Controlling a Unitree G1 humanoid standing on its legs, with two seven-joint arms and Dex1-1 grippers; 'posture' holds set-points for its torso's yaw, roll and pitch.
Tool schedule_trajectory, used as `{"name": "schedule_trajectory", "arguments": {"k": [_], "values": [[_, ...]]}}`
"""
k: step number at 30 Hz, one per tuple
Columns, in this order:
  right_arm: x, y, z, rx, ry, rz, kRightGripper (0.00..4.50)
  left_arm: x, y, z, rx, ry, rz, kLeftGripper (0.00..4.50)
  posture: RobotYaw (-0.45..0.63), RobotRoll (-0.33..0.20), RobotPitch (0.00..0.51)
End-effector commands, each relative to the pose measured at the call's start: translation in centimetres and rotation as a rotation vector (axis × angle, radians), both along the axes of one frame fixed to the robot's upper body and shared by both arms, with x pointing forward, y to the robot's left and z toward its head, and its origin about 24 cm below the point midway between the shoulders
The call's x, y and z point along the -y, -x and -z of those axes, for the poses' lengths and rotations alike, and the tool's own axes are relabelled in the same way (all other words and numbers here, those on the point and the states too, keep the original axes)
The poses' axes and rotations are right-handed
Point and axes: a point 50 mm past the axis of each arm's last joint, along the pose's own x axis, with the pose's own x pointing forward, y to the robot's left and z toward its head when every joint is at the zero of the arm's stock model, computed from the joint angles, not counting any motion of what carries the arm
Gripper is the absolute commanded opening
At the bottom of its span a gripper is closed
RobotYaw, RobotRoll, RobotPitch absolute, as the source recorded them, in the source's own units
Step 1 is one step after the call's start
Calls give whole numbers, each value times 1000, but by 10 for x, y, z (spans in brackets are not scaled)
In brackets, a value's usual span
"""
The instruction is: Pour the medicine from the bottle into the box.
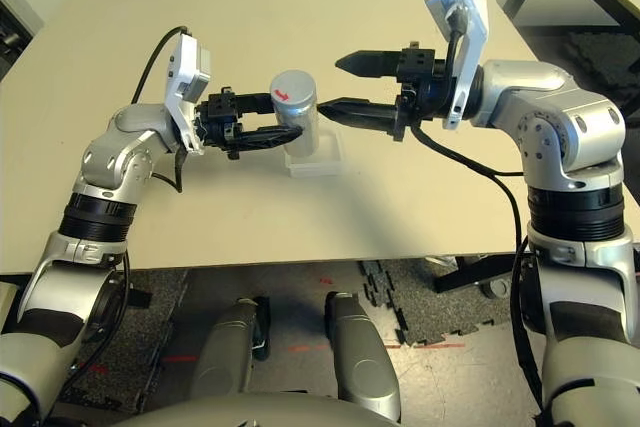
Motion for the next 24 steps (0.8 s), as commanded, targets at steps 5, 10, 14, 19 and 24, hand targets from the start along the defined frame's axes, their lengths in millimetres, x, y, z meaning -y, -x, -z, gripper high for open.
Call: {"name": "schedule_trajectory", "arguments": {"k": [5, 10, 14, 19, 24], "values": [[-21, 2, -1, 49, 39, -86, 4500, 4, 1, 4, -5, -21, 26, 2437, -20, 0, 169], [-26, 1, -1, 66, 45, -97, 4500, 4, 2, 4, -6, -20, 28, 2437, -19, 0, 169], [-29, -2, -1, 75, 50, -88, 4500, 5, 2, 4, -7, -18, 29, 2437, -20, 0, 169], [-30, -3, 1, 70, 56, -74, 3124, 5, 2, 5, -8, -17, 30, 2437, -22, 0, 173], [-29, -3, 4, 63, 73, -72, 2533, 6, 2, 5, -10, -14, 31, 2436, -23, 0, 176]]}}
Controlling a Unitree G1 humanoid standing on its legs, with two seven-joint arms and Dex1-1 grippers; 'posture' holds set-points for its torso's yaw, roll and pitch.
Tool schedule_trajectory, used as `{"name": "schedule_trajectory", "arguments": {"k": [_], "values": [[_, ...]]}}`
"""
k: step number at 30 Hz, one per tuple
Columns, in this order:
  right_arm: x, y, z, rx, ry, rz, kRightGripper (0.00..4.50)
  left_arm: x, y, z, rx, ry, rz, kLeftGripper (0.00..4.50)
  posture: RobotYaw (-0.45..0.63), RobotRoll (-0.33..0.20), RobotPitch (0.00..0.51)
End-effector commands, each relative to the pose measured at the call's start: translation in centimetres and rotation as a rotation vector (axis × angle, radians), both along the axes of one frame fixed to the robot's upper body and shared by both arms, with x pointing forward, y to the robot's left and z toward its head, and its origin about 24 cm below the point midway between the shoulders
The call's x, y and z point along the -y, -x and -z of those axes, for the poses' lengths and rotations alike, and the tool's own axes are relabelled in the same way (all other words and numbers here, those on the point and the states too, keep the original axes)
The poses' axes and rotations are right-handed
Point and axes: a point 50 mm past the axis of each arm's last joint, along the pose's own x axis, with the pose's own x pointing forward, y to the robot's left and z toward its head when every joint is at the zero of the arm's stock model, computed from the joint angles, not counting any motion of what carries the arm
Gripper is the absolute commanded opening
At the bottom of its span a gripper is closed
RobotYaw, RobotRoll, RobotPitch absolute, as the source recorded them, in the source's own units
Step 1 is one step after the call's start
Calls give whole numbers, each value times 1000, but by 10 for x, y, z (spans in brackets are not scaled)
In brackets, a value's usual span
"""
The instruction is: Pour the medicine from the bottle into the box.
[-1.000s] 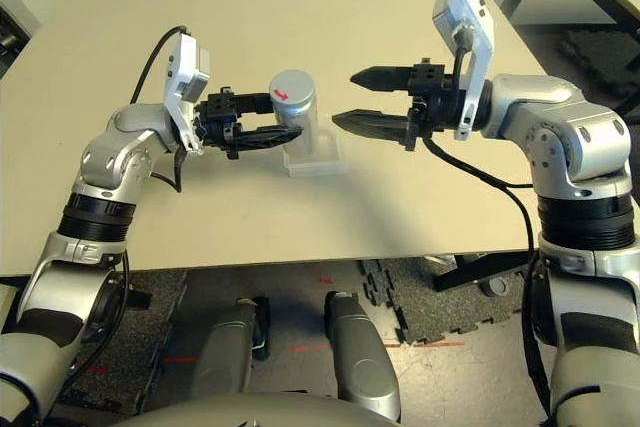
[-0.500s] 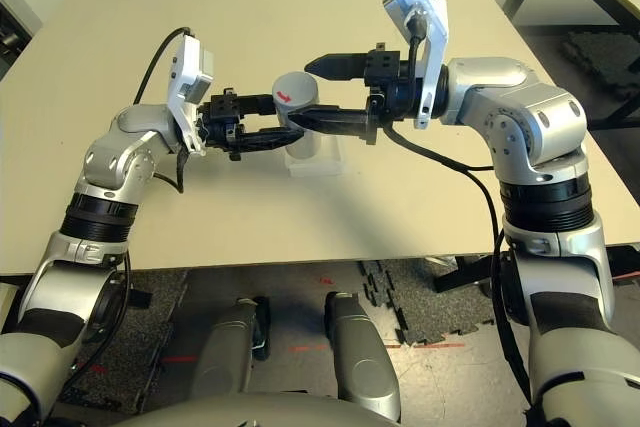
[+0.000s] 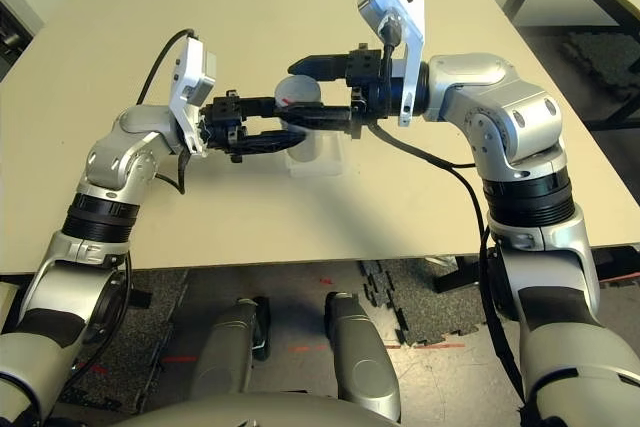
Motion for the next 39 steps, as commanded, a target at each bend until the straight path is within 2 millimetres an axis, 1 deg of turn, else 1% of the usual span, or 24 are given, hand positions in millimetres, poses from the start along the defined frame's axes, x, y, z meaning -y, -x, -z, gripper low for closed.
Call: {"name": "schedule_trajectory", "arguments": {"k": [1, 5, 7, 11, 16, 20, 21, 24, 27, 33, 36, 39], "values": [[-3, 2, 5, -8, 38, -20, 2533, 1, 0, 2, -4, -2, 1, 2436, -24, 0, 177], [-3, 2, 5, -22, 41, -19, 2533, 1, 0, 3, -5, -3, 0, 2436, -24, 0, 177], [-3, 1, 0, -21, 17, -9, 2533, 1, 0, 3, -6, -5, 0, 2436, -23, 0, 177], [-4, -6, -24, -5, -58, 33, 2533, 2, 1, 5, -6, -9, 0, 2436, -22, 0, 176], [1, -17, -52, 10, -162, 94, 2533, 2, 0, 5, 0, -10, -6, 2435, -18, 0, 175], [9, -28, -59, 11, -215, 192, 2533, 2, -2, 4, 17, 2, -35, 2435, -17, 0, 175], [12, -32, -58, 13, -218, 226, 2533, 2, -4, 2, 27, 13, -56, 2435, -17, 0, 175], [25, -45, -46, 15, -208, 348, 2533, -1, -17, -8, 86, 58, -177, 2435, -15, 0, 176], [39, -56, -27, -4, -215, 472, 2533, -9, -34, -19, 142, 128, -342, 2435, -13, 0, 176], [53, -62, 6, -40, -234, 598, 2533, -29, -53, -27, 199, 209, -569, 2435, -10, 0, 175], [63, -63, 26, -61, -270, 701, 2533, -47, -61, -27, 219, 257, -728, 2435, -7, 0, 174], [73, -64, 42, -72, -317, 809, 2533, -63, -64, -23, 237, 298, -851, 2435, -4, 0, 174]]}}
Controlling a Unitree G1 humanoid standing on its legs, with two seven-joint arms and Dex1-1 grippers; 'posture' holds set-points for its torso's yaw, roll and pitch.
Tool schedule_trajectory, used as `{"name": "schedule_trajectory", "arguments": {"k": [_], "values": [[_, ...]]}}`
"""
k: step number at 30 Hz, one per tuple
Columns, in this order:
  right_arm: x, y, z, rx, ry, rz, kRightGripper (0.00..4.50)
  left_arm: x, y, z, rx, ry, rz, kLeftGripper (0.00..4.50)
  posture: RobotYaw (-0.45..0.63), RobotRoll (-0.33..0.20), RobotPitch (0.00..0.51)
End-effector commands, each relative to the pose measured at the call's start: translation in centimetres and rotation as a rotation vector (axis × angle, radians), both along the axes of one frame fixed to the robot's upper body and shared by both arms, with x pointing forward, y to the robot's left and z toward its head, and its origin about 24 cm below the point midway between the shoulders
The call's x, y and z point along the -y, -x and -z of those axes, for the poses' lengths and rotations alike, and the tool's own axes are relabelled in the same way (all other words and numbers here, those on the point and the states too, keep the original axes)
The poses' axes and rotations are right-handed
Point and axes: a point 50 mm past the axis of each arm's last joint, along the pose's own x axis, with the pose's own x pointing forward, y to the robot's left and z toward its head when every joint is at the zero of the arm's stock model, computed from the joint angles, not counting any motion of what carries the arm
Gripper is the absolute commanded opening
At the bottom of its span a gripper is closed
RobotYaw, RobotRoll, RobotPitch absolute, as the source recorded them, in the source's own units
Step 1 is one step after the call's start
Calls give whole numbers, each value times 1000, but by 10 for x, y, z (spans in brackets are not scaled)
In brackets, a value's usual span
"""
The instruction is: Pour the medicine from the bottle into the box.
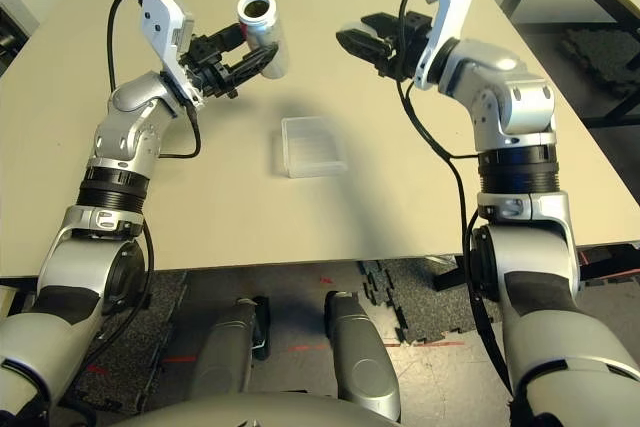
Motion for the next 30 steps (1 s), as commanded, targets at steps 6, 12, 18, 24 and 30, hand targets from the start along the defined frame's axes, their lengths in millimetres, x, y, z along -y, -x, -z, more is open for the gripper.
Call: {"name": "schedule_trajectory", "arguments": {"k": [6, 12, 18, 24, 30], "values": [[37, 1, 53, -19, -74, 351, 2533, -40, -2, 19, 26, 131, -316, 2435, 6, 0, 176], [52, 3, 85, -44, -83, 490, 2533, -51, 1, 42, -19, 137, -390, 2435, 11, 0, 176], [54, 7, 117, -101, -69, 533, 2533, -62, 2, 66, -118, 181, -462, 2435, 15, 0, 173], [45, 9, 139, -145, -50, 522, 2533, -68, 1, 78, -188, 234, -506, 2435, 19, 0, 170], [41, 8, 148, -177, -36, 507, 2533, -68, 0, 83, -221, 243, -511, 2435, 20, 0, 164]]}}
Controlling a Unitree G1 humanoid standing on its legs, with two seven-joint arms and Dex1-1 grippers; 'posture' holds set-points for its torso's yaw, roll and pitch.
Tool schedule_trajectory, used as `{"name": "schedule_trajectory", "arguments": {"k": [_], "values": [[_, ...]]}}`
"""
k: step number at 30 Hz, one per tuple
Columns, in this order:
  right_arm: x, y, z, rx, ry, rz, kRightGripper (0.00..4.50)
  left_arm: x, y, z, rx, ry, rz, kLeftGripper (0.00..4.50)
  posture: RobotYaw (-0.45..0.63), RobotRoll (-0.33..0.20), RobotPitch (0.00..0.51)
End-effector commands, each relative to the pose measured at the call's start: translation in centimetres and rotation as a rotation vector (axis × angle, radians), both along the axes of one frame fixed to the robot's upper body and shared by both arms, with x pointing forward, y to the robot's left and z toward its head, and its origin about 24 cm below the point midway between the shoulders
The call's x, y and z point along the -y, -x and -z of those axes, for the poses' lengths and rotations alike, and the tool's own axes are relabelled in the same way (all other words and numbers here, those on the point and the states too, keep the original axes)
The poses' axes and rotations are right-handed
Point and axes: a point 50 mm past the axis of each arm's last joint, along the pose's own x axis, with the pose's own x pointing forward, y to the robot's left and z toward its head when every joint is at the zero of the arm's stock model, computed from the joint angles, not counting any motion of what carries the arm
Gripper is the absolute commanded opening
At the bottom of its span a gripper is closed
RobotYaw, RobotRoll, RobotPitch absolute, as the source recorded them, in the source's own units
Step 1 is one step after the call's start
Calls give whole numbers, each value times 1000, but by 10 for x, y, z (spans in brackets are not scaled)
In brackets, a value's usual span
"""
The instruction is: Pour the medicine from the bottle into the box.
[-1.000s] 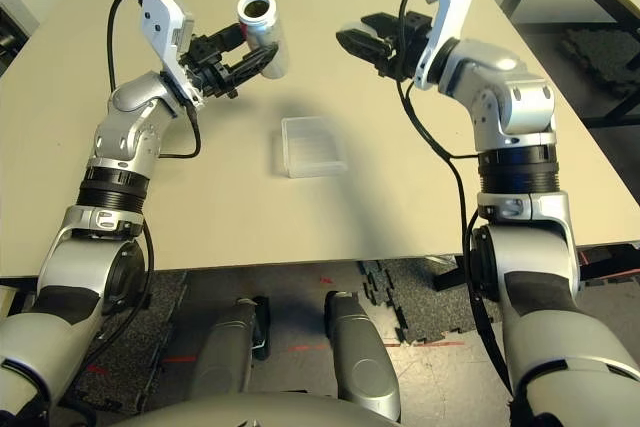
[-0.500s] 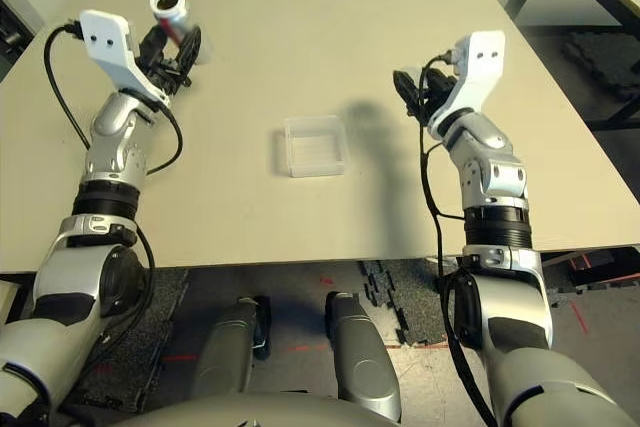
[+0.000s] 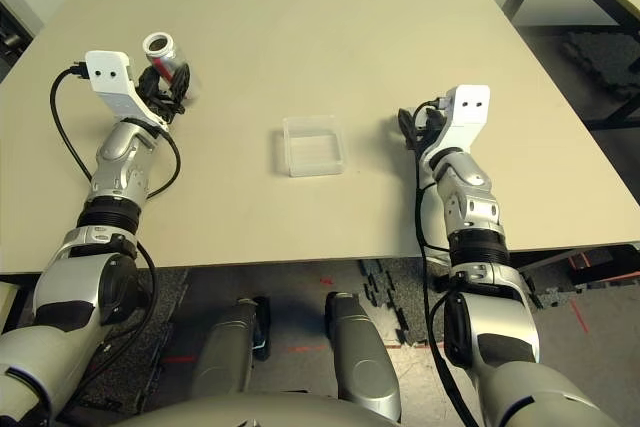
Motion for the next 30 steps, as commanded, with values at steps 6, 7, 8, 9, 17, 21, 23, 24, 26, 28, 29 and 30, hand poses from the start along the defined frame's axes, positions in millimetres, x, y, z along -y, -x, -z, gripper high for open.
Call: {"name": "schedule_trajectory", "arguments": {"k": [6, 7, 8, 9, 17, 21, 23, 24, 26, 28, 29, 30], "values": [[1, 3, 13, -62, 22, -15, 3284, 1, -1, 12, -63, 37, 5, 2435, 17, 0, 158], [2, 3, 14, -66, 24, -14, 3560, 2, -1, 13, -66, 41, 5, 2435, 16, 0, 157], [3, 4, 14, -69, 25, -14, 3883, 2, -1, 13, -68, 42, 6, 2435, 14, 0, 156], [3, 4, 14, -69, 26, -14, 4253, 2, -2, 13, -70, 43, 6, 2435, 14, 0, 155], [13, 4, 0, -39, 32, -14, 4500, 3, -4, 13, -81, 54, 8, 2435, 6, 0, 152], [16, 7, -13, -12, 36, -40, 4500, 2, -5, 11, -85, 55, 8, 2435, 1, 0, 150], [17, 12, -21, 1, 43, -71, 4500, 1, -6, 9, -84, 54, 8, 2435, 1, 0, 152], [17, 14, -24, 5, 50, -95, 4500, 1, -7, 8, -82, 51, 9, 2435, 1, 0, 152], [16, 20, -31, 5, 66, -156, 4500, 1, -8, 4, -75, 39, 16, 2435, 3, 0, 154], [14, 26, -38, -5, 87, -226, 4500, 2, -10, 0, -66, 14, 31, 2435, 4, 0, 156], [14, 30, -42, -17, 105, -263, 4500, 3, -11, -3, -61, -4, 42, 2435, 4, 0, 157], [14, 35, -45, -33, 131, -310, 4500, 4, -13, -7, -54, -26, 56, 2435, 2, 0, 159]]}}
